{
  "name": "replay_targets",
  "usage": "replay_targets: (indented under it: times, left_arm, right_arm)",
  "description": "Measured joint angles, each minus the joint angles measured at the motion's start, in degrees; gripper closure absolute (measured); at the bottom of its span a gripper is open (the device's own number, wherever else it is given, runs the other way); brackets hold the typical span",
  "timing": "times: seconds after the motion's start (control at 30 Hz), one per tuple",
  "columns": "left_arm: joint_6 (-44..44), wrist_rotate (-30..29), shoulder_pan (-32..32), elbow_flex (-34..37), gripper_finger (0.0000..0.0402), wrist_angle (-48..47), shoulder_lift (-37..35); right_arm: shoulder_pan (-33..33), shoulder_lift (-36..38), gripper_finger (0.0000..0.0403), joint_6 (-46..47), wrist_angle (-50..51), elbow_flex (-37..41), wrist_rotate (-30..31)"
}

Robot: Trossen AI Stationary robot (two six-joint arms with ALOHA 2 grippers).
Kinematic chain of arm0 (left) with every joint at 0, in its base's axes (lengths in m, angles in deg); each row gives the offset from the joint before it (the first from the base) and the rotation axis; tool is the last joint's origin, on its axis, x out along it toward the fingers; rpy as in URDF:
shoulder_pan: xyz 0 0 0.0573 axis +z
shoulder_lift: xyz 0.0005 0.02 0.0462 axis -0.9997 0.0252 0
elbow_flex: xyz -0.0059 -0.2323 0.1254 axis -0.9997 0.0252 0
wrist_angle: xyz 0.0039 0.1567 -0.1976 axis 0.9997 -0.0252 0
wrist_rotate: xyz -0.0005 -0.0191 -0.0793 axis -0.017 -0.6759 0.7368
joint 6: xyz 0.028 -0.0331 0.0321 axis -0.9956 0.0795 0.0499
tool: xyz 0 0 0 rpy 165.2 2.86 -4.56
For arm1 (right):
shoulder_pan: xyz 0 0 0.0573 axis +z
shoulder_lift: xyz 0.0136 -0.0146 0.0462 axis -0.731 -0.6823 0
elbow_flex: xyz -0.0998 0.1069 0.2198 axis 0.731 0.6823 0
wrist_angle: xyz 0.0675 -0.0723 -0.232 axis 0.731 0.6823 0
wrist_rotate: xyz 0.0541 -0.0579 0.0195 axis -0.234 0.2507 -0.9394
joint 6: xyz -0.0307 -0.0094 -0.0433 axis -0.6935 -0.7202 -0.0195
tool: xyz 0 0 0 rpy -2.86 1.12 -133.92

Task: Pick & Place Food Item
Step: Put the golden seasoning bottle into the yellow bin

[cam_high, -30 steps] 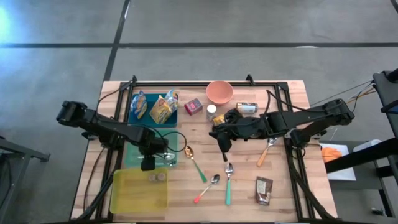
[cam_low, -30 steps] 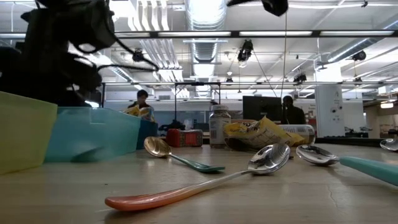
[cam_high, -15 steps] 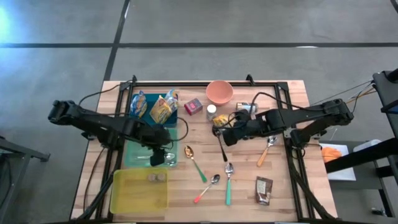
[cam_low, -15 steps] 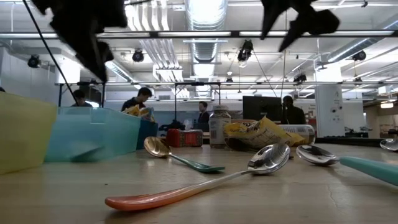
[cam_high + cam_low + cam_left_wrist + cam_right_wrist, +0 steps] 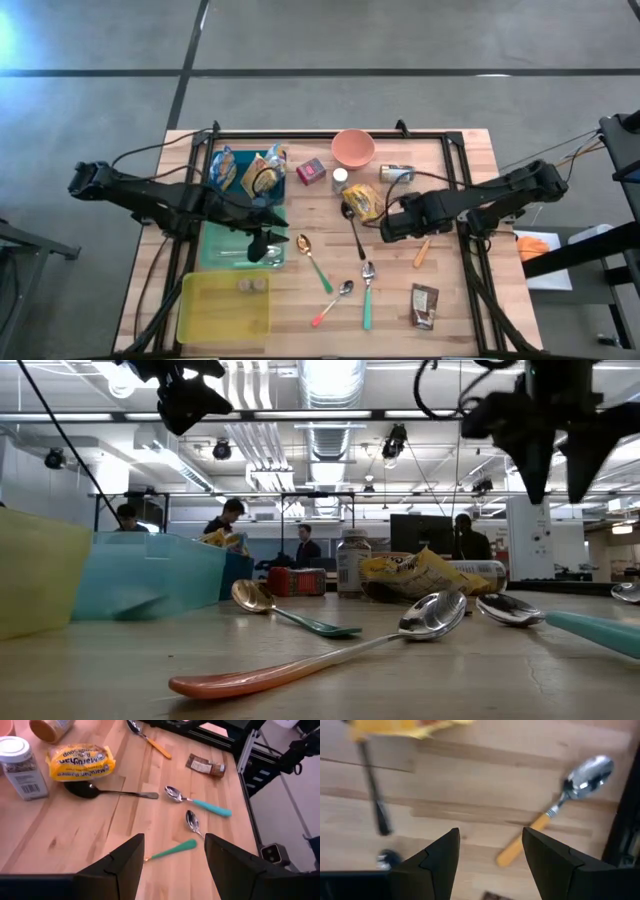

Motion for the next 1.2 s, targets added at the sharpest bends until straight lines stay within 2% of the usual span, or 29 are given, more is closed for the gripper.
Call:
replay_targets:
  times: [0.1,0.2,0.47,0.63,0.77,0.9,1.2]
  left_arm:
    - [0.0,0.0,0.0,0.0,0.0187,0.4,0.0]
    - [-0.2,0.0,0.1,0.0,0.0187,0.4,0.0]
    - [-0.3,0.0,0.8,0.0,0.0187,0.4,0.0]
    - [1.2,0.0,0.8,0.0,0.0187,0.8,0.0]
    - [4.9,-0.1,1.5,0.0,0.0187,2.4,0.0]
    - [10.0,-0.8,3.0,0.0,0.0187,3.5,0.0]
    - [15.7,-0.8,5.8,-0.1,0.0187,3.8,0.0]
  right_arm:
    - [-0.1,0.6,0.0191,0.2,-2.5,3.3,0.4]
    - [-1.9,1.9,0.0191,-6.3,-5.1,4.9,4.5]
    - [-13.8,7.7,0.0191,-34.7,-5.1,4.1,6.6]
    - [-23.9,8.5,0.0191,-57.6,-5.6,1.0,3.5]
    - [-30.4,5.9,0.0191,-73.7,-7.7,-2.5,0.8]
    - [-35.9,1.3,0.0191,-84.3,-7.7,-6.3,0.3]
    - [-46.4,-7.3,0.0191,-96.2,-4.3,-11.8,-5.8]
